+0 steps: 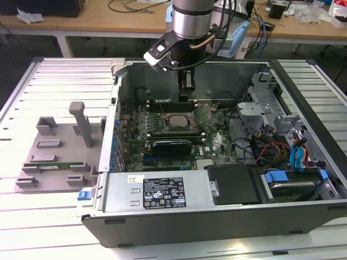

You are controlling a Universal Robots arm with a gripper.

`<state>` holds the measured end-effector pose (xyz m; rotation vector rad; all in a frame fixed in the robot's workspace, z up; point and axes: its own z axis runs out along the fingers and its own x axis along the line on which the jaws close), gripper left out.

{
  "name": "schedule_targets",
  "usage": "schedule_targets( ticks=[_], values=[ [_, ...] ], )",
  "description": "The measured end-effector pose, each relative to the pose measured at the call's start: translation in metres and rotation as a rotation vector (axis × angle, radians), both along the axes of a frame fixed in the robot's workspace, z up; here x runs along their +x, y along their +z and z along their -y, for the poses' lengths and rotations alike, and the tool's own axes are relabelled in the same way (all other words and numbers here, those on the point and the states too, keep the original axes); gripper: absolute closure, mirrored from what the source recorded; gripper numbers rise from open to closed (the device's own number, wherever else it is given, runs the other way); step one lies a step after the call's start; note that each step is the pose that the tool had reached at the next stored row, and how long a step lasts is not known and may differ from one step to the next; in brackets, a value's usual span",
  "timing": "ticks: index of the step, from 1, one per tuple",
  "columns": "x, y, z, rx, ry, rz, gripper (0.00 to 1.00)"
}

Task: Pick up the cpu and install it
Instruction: 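Close the cpu cover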

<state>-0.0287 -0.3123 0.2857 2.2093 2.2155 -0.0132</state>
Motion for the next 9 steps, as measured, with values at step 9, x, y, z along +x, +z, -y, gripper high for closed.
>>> schedule_targets(
  ticks=[9],
  values=[
    [0.0416,-0.0001,-0.0001,0.0003,0.0,-0.0043,0.89]
  ],
)
